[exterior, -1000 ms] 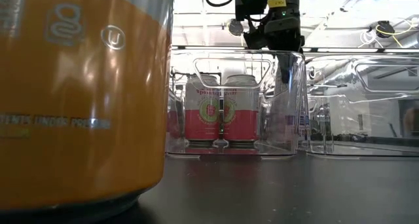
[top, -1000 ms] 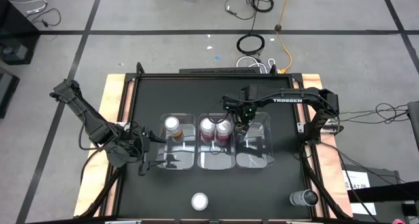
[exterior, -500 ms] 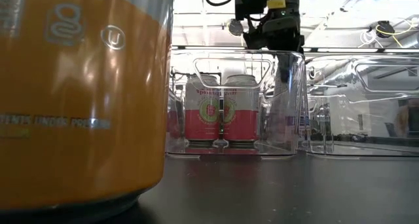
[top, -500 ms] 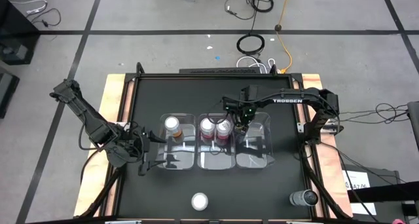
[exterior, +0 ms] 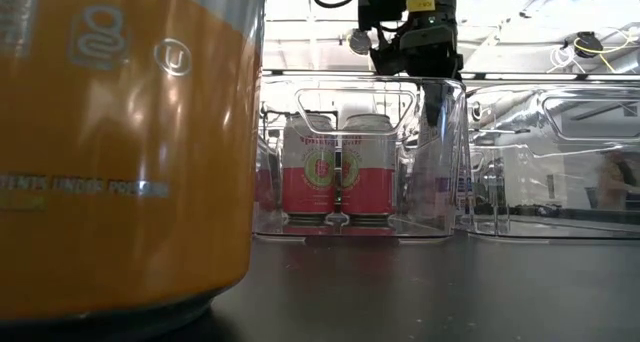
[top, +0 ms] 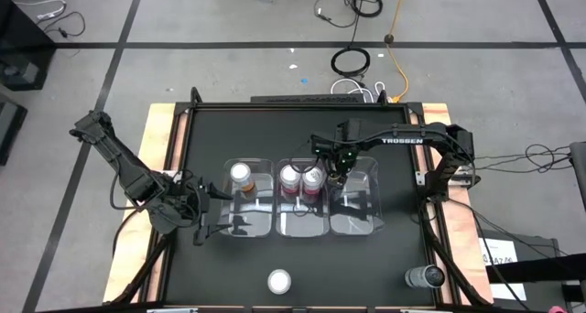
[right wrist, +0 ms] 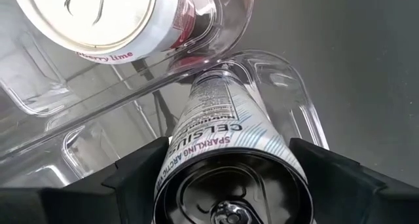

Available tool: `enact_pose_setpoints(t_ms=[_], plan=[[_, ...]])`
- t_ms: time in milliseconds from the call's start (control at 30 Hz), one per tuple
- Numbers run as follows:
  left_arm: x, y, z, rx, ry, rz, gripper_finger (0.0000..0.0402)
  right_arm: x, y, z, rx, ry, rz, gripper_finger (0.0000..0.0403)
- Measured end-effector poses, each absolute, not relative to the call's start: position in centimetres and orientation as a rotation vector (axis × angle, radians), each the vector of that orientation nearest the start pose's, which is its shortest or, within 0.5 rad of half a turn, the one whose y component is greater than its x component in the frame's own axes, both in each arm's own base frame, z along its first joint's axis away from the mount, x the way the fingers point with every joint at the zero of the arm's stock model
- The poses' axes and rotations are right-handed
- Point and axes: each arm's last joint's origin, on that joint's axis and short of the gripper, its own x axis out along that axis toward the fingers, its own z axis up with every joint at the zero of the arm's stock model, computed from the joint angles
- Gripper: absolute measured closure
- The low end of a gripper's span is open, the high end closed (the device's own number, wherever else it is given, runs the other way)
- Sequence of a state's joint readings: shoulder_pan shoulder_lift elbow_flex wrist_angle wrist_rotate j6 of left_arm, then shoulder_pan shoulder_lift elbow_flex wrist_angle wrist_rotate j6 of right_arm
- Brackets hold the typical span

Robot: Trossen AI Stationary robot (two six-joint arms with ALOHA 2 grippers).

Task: Sort soda cans
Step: Put the left blue soda can into the right transparent bin, then put the blue soda can into the right transparent bin

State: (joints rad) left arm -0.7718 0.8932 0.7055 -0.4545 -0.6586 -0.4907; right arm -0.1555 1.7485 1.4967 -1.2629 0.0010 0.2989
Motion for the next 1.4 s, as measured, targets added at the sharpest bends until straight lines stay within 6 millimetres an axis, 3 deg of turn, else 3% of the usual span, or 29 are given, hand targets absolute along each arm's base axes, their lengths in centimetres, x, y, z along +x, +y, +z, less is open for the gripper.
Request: enact_pose_setpoints(t_ms=[267, 533, 767, 933, 1100, 1233, 1400], plan=[[14.1, -11.2, 26.8, -0.059, 0.493, 0.012, 0.0022, 32.1, -5.1, 26.4, 0.351, 1.48, -0.366, 0.009], [14.1, -11.2, 26.8, -0.059, 0.494, 0.012, 0.0022, 32.0, -5.1, 26.4, 0.336, 1.479, -0.378, 0.0043], [14.1, -11.2, 26.8, -0.058, 0.494, 0.012, 0.0022, 31.0, -5.0, 28.1, 0.334, 1.422, -0.375, 0.0033], [14.1, -11.2, 26.8, -0.058, 0.494, 0.012, 0.0022, 29.0, -4.7, 31.1, 0.39, 1.309, -0.408, 0.0032], [14.1, -11.2, 26.8, -0.059, 0.494, 0.012, 0.0022, 25.9, -4.0, 34.5, 0.57, 1.161, -0.506, 0.0032], [14.1, -11.2, 26.8, -0.058, 0.494, 0.012, 0.0022, 22.7, -2.6, 36.9, 0.612, 1.089, -0.497, 0.0032], [14.1, -11.2, 26.8, -0.059, 0.494, 0.012, 0.0022, 19.3, -0.2, 38.6, 0.682, 1.055, -0.538, 0.0032]])
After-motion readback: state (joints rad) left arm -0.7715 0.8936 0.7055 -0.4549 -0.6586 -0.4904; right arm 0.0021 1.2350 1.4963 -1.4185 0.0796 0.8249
